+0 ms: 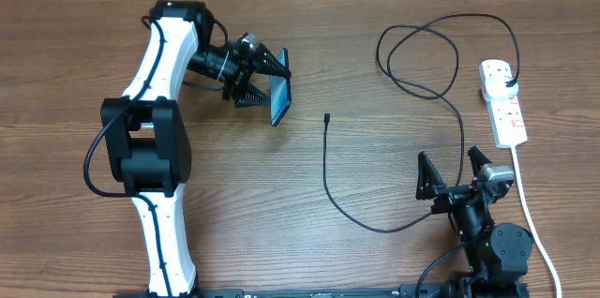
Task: Plug charger to phone and switch on socket
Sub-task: 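Lift the phone with the left gripper and turn it upright toward center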
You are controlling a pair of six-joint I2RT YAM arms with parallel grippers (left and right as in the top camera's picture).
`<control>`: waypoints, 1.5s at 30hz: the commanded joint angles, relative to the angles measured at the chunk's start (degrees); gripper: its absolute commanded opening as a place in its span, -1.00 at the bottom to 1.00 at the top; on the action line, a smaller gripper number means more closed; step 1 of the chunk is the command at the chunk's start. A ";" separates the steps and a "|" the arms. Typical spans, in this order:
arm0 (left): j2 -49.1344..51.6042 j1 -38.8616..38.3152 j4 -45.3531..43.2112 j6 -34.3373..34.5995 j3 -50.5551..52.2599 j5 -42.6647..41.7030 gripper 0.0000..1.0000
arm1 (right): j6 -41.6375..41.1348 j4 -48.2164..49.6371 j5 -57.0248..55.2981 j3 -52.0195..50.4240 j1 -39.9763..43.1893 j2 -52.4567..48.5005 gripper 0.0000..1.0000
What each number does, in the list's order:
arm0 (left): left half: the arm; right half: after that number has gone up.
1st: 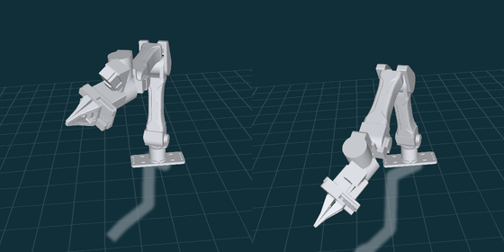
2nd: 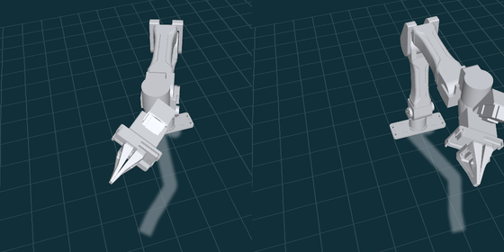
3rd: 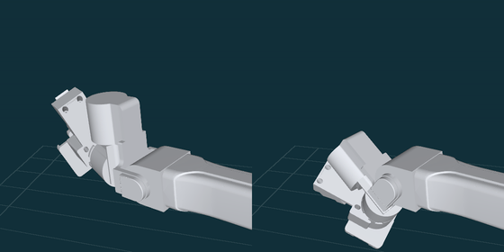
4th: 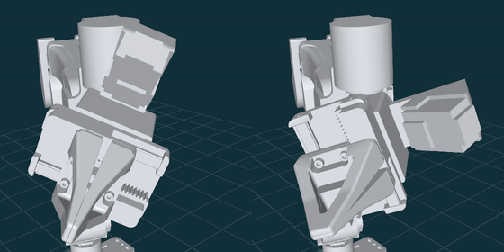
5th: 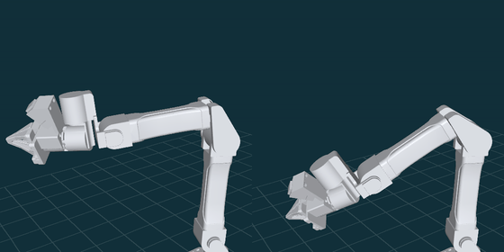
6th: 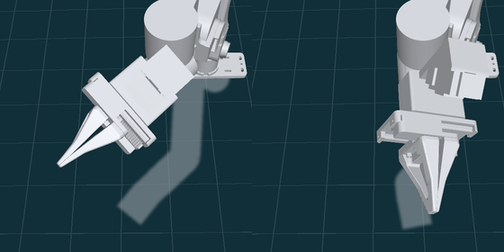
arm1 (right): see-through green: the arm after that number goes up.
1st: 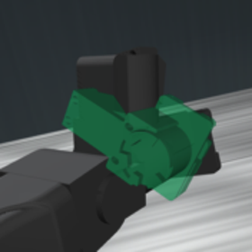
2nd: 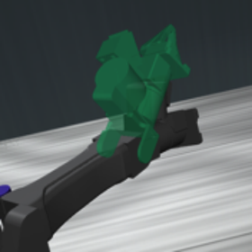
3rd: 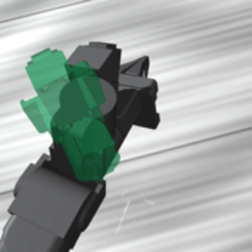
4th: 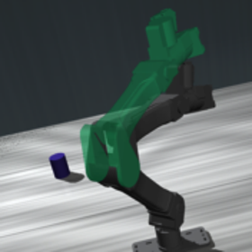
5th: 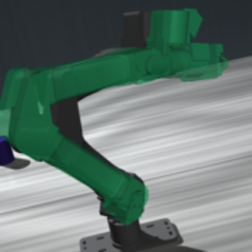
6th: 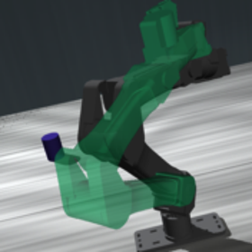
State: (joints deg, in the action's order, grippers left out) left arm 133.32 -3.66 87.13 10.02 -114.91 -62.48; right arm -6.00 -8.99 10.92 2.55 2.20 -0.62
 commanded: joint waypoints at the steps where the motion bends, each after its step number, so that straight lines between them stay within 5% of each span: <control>1: 0.07 -0.09 2.14 3.37 -1.62 -3.65 -0.06 | 0.09 0.37 -0.63 0.02 -0.24 0.46 1.00; 24: 0.07 -0.07 9.73 3.39 -1.62 -8.74 -0.09 | 0.09 0.37 -0.63 0.02 -0.24 0.46 1.00; 36: 0.07 -0.15 9.75 13.40 -1.60 -10.80 -0.10 | 0.09 0.37 -0.63 0.02 -0.24 0.46 0.99; 45: 0.07 -0.15 9.75 14.32 -1.62 -15.19 -0.27 | 0.09 0.37 -0.63 0.02 -0.24 0.46 1.00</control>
State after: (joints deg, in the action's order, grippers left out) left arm 133.32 -3.66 96.49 22.59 -114.91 -73.14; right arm -5.98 -8.99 10.92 2.55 2.22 -0.62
